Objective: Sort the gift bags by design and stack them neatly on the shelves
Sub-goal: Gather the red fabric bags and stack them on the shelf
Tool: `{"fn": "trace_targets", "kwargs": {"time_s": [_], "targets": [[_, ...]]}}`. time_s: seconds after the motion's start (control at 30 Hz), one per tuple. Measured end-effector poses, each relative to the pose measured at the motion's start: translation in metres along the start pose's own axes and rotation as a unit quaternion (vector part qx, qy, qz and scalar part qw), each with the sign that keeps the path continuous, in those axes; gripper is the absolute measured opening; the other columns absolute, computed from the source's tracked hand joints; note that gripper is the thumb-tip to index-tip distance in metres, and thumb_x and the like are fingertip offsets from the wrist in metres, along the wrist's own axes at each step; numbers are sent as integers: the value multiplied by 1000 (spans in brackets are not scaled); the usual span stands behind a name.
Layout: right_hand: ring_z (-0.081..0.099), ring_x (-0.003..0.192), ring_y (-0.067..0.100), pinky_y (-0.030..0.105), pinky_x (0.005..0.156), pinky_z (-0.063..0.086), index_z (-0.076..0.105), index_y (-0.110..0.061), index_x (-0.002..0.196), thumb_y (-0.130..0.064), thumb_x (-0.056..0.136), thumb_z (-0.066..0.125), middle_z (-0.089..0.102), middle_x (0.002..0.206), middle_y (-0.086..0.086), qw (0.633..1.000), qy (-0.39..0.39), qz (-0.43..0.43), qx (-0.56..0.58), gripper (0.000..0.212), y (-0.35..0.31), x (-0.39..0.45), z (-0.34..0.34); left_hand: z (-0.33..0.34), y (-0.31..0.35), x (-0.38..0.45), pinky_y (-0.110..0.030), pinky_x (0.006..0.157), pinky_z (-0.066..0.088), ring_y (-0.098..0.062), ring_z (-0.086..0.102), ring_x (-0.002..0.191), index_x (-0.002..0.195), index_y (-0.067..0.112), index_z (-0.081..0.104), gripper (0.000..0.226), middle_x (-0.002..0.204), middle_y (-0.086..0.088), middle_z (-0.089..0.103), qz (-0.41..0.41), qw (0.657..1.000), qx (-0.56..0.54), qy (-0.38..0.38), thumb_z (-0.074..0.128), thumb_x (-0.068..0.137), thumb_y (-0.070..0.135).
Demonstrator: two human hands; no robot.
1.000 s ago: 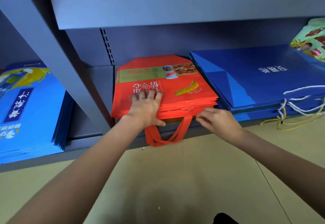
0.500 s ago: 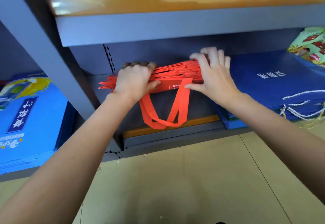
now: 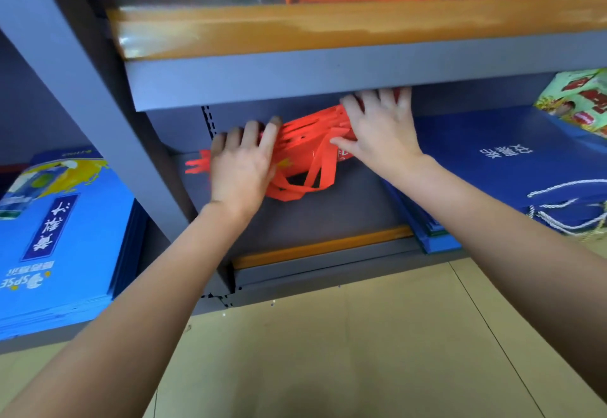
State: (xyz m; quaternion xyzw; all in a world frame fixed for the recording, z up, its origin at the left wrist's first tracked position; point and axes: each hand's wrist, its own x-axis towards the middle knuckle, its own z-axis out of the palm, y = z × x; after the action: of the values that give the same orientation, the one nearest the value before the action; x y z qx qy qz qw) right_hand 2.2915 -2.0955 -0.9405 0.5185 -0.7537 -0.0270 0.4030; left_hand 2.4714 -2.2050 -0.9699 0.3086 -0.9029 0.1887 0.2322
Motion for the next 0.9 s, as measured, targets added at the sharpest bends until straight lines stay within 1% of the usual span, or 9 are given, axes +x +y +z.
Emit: {"fn": "trace_targets", "kwargs": {"time_s": [0.07,0.17,0.27,0.4,0.53,0.67,0.73,0.8,0.9], "targets": [[65,74,29,40,74,52,68,-11,94,-56,50,80,65,78,9,1000,-15,21,15,63,3,9,-2,2,-4,11,-37,72,49,-33,60,77,123,14,53,68,90,-12,60,-2,998,5,55,82,62,28],[61,81,32,38,77,46,61,-6,98,-50,55,79,63,85,14,999,-14,15,39,64,5,1,-2,2,1,5,-36,72,48,-31,59,78,123,16,47,69,92,-11,60,3,997,6,72,80,64,31],[47,90,30,42,75,31,47,-7,101,-51,58,73,58,98,15,996,-41,-52,64,67,-14,-53,8,22,14,-48,-36,69,47,-31,52,84,122,17,43,76,97,-12,60,35,999,-5,20,82,59,33],[58,85,28,35,69,46,59,-12,98,-57,51,81,60,97,9,962,-197,-126,141,69,-33,-113,20,46,21,-100,-40,67,47,-31,46,87,115,16,52,83,97,-13,57,41,995,-42,-79,90,42,29],[39,116,26,39,94,33,42,-19,131,-64,70,64,40,129,5,930,-287,-81,216,79,-18,-106,23,39,17,-82,-42,63,51,-35,60,78,102,11,67,75,90,-13,61,64,989,-65,-113,92,34,29],[28,123,25,40,102,23,36,-21,135,-63,71,64,32,135,3,923,-296,-8,246,81,-6,-96,22,36,19,-73,-43,67,51,-36,61,81,105,10,67,71,93,-13,63,66,988,-87,-112,90,41,28],[28,125,26,42,105,22,33,-19,137,-57,75,65,31,136,5,923,-315,-24,222,79,-10,-93,22,30,23,-69,-46,82,47,-36,55,99,120,14,59,70,110,-12,58,51,982,-97,-154,85,57,32],[27,127,28,43,106,22,29,-16,138,-51,79,63,29,139,7,925,-324,-59,192,76,-19,-95,23,28,23,-66,-45,101,32,-30,37,122,139,23,36,72,134,-6,41,29,966,-94,-238,69,77,41],[23,130,27,44,107,21,23,-16,141,-52,78,64,24,142,8,912,-347,-74,204,84,-22,-99,25,30,20,-61,-45,107,22,-28,23,132,145,29,17,90,145,-4,25,26,934,-112,-339,65,75,57]]}}
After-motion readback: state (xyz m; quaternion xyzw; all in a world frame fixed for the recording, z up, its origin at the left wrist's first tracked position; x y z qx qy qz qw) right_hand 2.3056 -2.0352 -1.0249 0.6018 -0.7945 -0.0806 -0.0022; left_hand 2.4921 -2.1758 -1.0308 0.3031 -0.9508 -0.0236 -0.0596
